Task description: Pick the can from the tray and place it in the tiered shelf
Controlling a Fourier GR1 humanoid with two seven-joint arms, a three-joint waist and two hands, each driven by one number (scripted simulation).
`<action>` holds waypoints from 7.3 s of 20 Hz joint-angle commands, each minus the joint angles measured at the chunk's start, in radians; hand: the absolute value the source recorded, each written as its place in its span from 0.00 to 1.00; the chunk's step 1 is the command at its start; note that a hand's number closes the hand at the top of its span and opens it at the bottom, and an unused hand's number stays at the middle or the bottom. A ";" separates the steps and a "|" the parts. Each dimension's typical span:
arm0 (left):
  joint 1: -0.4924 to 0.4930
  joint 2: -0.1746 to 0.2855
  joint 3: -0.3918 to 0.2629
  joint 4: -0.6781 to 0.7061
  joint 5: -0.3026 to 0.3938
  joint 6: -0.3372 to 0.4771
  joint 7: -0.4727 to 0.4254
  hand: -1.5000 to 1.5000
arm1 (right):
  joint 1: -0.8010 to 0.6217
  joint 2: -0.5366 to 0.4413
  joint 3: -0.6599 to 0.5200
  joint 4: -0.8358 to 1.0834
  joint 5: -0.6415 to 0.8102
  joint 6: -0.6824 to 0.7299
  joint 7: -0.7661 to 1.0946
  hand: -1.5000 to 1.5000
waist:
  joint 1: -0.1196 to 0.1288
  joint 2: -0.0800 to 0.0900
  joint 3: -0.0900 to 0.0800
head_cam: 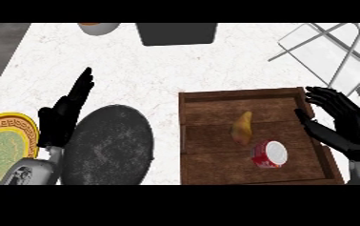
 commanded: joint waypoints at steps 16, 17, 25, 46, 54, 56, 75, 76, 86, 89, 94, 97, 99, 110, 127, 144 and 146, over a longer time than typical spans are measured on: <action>-0.037 -0.139 -0.035 0.094 -0.064 0.006 -0.093 0.50 | 0.243 -0.150 -0.088 -0.145 0.089 0.145 -0.114 0.00 | 0.040 -0.006 0.001; -0.041 -0.130 -0.022 0.112 -0.051 -0.017 -0.105 0.50 | 0.242 -0.178 -0.093 -0.224 0.085 0.131 -0.035 0.00 | 0.038 -0.006 0.001; -0.041 -0.149 -0.037 0.082 -0.081 0.001 -0.082 0.50 | 0.259 -0.415 -0.070 -0.491 0.162 0.212 0.330 0.00 | 0.046 -0.007 0.000; -0.103 -0.227 0.037 0.156 -0.142 -0.031 -0.079 0.50 | 0.144 -0.250 0.156 -0.842 0.546 0.351 0.930 0.00 | 0.049 -0.004 0.003; -0.069 -0.238 0.057 0.118 -0.175 -0.072 -0.076 0.50 | 0.063 -0.132 0.109 -0.814 0.567 0.476 1.002 0.00 | 0.051 -0.004 0.003; 0.020 -0.222 0.042 -0.032 -0.160 -0.091 -0.028 0.50 | 0.182 -0.119 0.116 -0.850 0.640 0.474 0.934 0.00 | 0.050 -0.006 0.004; -0.032 -0.246 0.141 0.066 -0.190 -0.172 -0.071 0.50 | 0.102 0.088 0.111 -0.711 0.814 0.640 0.903 0.00 | 0.052 -0.004 0.003; -0.078 -0.326 0.087 0.150 -0.271 -0.073 -0.093 0.50 | 0.149 0.107 0.187 -0.718 0.884 0.603 0.896 0.00 | 0.048 -0.004 0.003; -0.066 -0.286 0.139 0.031 -0.236 -0.164 -0.001 0.50 | 0.142 0.175 0.146 -0.593 0.995 0.601 0.776 0.00 | 0.050 -0.005 0.004; 0.001 -0.284 0.143 0.019 -0.241 -0.173 -0.065 0.50 | 0.132 0.217 0.185 -0.551 1.066 0.587 0.792 0.00 | 0.052 -0.005 0.004; -0.093 -0.304 0.159 0.036 -0.264 -0.147 0.032 0.50 | 0.179 0.210 0.147 -0.493 1.077 0.564 0.680 0.00 | 0.050 -0.005 0.004; -0.078 -0.294 0.178 0.131 -0.260 -0.173 -0.086 0.50 | 0.157 0.217 0.128 -0.412 1.083 0.548 0.616 0.00 | 0.049 -0.004 0.004; 0.001 -0.271 0.182 0.008 -0.215 -0.225 -0.046 0.50 | 0.133 0.206 0.072 -0.417 1.045 0.580 0.608 0.00 | 0.053 -0.004 0.004; -0.026 -0.315 0.172 0.049 -0.261 -0.190 -0.039 0.50 | 0.151 0.212 0.147 -0.359 1.155 0.625 0.566 1.00 | 0.052 -0.004 0.004; -0.057 -0.326 0.151 0.030 -0.278 -0.211 -0.060 0.50 | -0.054 0.492 -0.023 -0.230 1.371 0.323 0.946 1.00 | 0.107 0.030 0.001; -0.102 -0.349 0.122 0.066 -0.301 -0.207 -0.045 0.50 | -0.829 0.498 -0.239 0.179 1.876 -0.131 1.398 1.00 | 0.168 0.024 0.000; -0.098 -0.350 0.113 0.062 -0.296 -0.220 -0.042 0.50 | -0.880 0.498 -0.247 0.240 1.980 -0.105 1.447 1.00 | 0.154 0.018 -0.001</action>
